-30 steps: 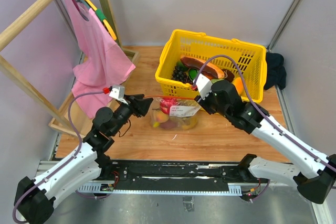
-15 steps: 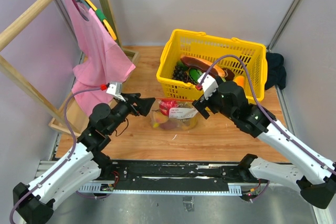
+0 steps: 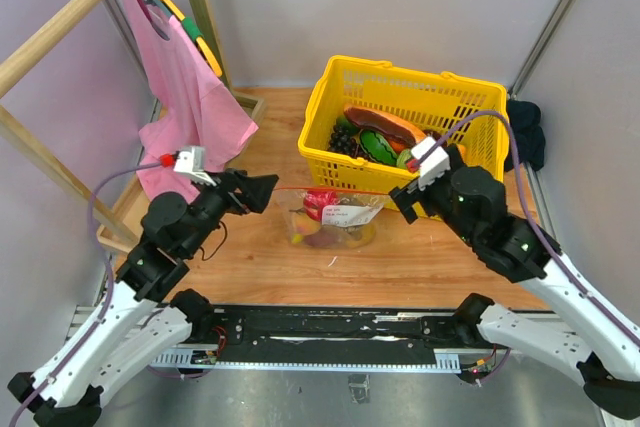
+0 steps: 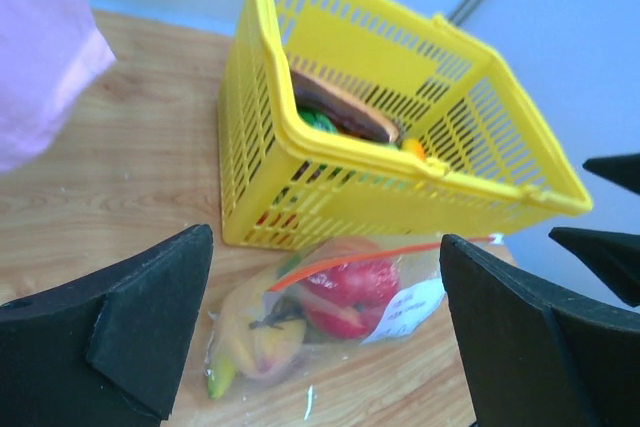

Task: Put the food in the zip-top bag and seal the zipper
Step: Reset both arms

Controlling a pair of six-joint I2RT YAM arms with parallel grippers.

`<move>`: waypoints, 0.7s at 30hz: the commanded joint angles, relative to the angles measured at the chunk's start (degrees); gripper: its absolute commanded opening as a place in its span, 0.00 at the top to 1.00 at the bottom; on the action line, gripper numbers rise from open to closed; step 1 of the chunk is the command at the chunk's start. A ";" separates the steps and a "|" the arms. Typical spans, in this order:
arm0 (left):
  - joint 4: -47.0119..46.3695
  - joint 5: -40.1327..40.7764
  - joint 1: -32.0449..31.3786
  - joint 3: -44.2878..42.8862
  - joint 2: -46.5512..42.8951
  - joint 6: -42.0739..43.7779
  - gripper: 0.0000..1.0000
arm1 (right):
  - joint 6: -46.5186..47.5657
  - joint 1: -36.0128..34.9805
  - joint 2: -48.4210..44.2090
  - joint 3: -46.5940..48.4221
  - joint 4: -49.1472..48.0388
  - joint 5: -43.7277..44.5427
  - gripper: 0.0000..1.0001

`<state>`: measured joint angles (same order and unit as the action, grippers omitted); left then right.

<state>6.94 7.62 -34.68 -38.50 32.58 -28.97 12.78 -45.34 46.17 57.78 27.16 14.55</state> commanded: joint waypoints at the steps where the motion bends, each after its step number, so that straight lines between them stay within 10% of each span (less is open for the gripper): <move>1: 8.04 7.77 0.30 -6.03 -3.31 0.18 0.01 | -2.63 0.88 -5.75 -0.46 -2.52 14.83 0.02; 7: 13.81 15.06 0.24 -9.98 -7.38 2.66 0.01 | -6.67 0.89 -16.91 -8.28 -10.75 31.95 0.02; 21: 5.11 23.21 0.24 7.12 -19.92 5.69 0.01 | -1.09 0.93 -31.82 -17.48 -15.72 26.62 0.02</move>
<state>15.25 27.07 -34.68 -33.43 13.58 -24.43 10.52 -45.34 14.59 41.39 13.67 41.93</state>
